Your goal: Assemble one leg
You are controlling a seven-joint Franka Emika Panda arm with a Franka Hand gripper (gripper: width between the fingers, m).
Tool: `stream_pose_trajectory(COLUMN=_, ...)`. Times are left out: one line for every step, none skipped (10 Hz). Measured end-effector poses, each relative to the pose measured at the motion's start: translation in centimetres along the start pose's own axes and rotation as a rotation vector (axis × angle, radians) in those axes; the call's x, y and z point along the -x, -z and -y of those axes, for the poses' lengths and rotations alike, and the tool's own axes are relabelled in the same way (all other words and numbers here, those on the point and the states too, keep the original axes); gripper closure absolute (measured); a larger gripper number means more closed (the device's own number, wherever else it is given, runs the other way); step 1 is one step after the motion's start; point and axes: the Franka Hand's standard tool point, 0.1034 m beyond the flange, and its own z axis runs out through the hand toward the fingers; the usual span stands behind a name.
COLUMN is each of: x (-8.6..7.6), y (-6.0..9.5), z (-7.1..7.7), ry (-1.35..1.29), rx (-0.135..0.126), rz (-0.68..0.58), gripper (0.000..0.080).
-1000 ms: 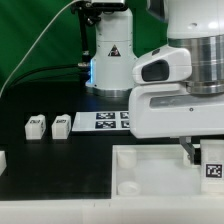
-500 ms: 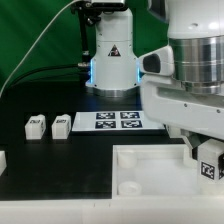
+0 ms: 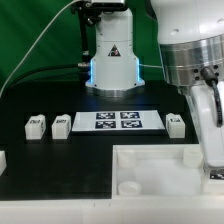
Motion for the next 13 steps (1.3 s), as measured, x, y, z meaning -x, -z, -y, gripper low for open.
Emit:
stream_pose_trajectory(x=0.01, y=-0.02, z=-0.01, ry=0.013, rx=0.000, rz=0.000, gripper=0.0435)
stream_pose_trajectory(x=0.10, y=-0.10, z=-0.09, ry=0.084, rx=0.002, rz=-0.004, gripper=0.0299)
stream_pose_trajectory(x=0.42, y=-0.24, z=-0.42, ry=0.221, rx=0.020, rz=-0.015, gripper=0.0182)
stream_pose_trajectory(x=0.63, y=-0.06, z=-0.39, ry=0.348, rx=0.031, rz=-0.018, gripper=0.0182)
stream_pose_trajectory(x=0.45, y=-0.10, z=-0.33, ry=0.434, rx=0.029, rz=-0.018, gripper=0.0158)
stream_pose_trajectory(x=0.41, y=-0.12, z=-0.34, ry=0.531, rx=0.030, rz=-0.017, gripper=0.0158)
stream_pose_trajectory(x=0.40, y=-0.12, z=-0.34, ry=0.626, rx=0.031, rz=-0.016, gripper=0.0151)
stream_pose_trajectory(x=0.34, y=-0.12, z=-0.33, ry=0.719, rx=0.034, rz=-0.019, gripper=0.0151)
stream_pose_trajectory(x=0.02, y=-0.02, z=-0.23, ry=0.980, rx=0.054, rz=-0.052, gripper=0.0150)
stream_pose_trajectory(x=0.10, y=0.17, z=-0.03, ry=1.165, rx=0.070, rz=-0.074, gripper=0.0150)
stream_pose_trajectory(x=0.32, y=0.22, z=0.01, ry=1.297, rx=0.079, rz=-0.079, gripper=0.0150)
stream_pose_trajectory(x=0.41, y=0.13, z=0.01, ry=1.467, rx=0.085, rz=-0.082, gripper=0.0150)
stream_pose_trajectory(x=0.29, y=0.15, z=0.05, ry=1.488, rx=0.086, rz=-0.082, gripper=0.0150)
